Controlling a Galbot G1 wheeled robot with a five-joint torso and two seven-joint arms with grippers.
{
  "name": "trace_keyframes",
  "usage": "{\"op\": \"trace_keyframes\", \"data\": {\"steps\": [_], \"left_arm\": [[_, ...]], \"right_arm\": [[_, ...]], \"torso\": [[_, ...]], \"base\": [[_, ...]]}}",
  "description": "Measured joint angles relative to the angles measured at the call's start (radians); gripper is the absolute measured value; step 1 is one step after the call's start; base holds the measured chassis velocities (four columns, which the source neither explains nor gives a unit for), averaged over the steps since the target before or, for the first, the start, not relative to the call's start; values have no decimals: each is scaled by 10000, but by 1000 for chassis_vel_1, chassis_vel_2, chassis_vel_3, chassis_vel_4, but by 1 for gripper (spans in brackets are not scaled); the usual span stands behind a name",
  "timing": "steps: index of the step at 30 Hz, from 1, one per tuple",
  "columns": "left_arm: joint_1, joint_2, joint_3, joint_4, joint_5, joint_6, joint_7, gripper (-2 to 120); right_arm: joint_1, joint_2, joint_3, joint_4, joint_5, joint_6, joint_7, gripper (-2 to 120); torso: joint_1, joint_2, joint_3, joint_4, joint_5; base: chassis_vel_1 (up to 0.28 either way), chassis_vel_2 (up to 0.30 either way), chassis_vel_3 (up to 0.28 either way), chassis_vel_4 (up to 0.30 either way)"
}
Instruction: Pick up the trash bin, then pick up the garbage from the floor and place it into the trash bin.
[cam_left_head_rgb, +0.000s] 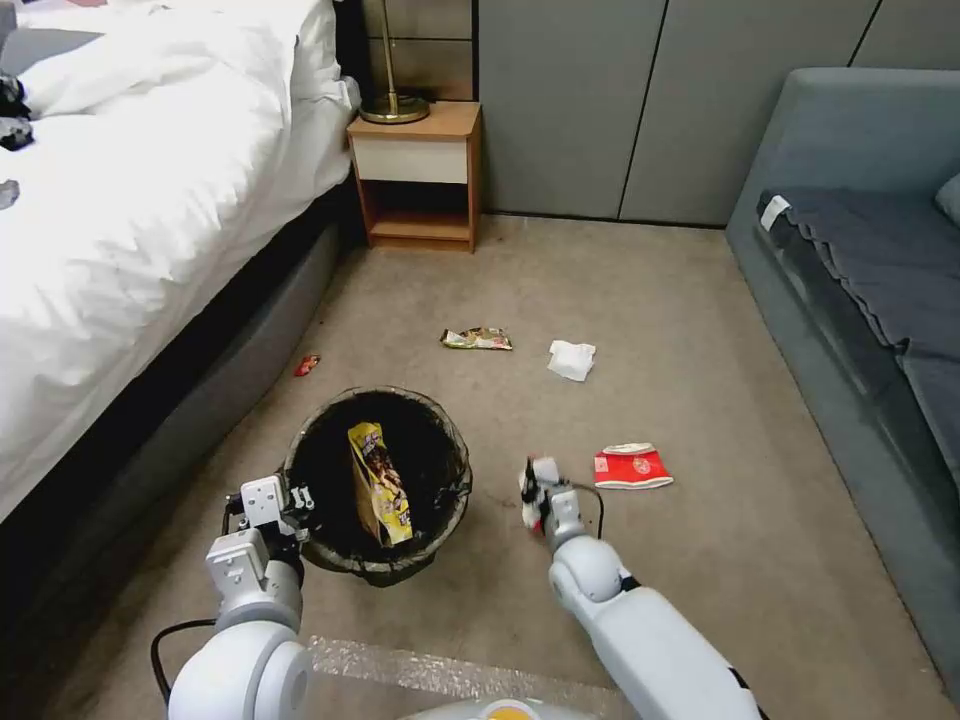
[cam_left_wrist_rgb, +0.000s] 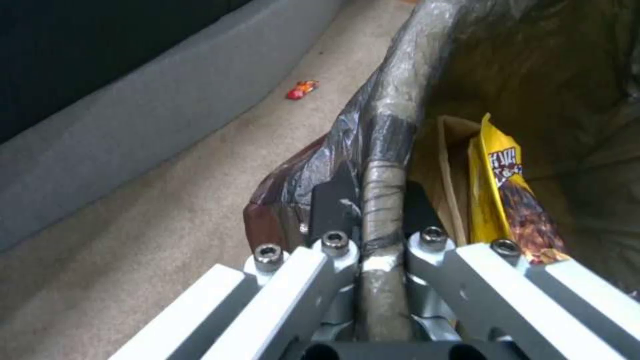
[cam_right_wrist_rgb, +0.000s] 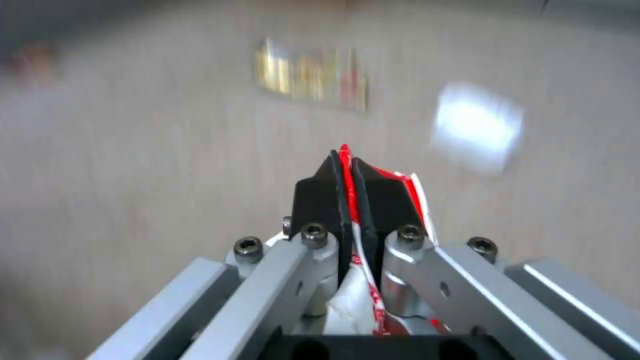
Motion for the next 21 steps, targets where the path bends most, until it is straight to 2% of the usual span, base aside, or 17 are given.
{"op": "trace_keyframes", "data": {"steps": [1,3,5,7,9,11,12,21], "left_arm": [[-15,8,33,42,0,0,0,0],[-16,9,45,51,0,0,0,0],[-20,32,135,154,3,0,0,0],[-19,36,145,166,4,0,0,0],[-4,120,340,350,17,0,1,0],[-2,137,377,380,20,1,1,0],[12,188,512,469,32,1,2,0],[30,156,798,663,223,-2,3,0]], "right_arm": [[-71,-75,160,557,-55,362,-151,0],[-84,-91,197,696,-70,463,-203,0],[-141,-183,425,1675,-232,1198,-639,0],[-144,-196,451,1825,-250,1294,-710,0],[-216,-415,421,3599,-137,2111,-1514,0],[-241,-458,370,3928,-99,2242,-1697,0],[-387,-616,104,4846,66,2541,-2181,0],[-1076,-1057,-879,6563,51,2729,-2735,0]], "torso": [[1,0,0,-2,-1],[0,0,0,-2,0],[1,0,0,-2,0],[1,0,0,-2,0],[0,0,0,1,0],[1,0,-1,1,0],[0,0,-1,1,0],[0,0,-1,0,0]], "base": [[0,0,0,0],[0,0,0,0],[0,0,0,0],[0,0,0,0],[0,0,0,0],[0,0,0,0],[0,0,0,0],[0,0,0,0]]}}
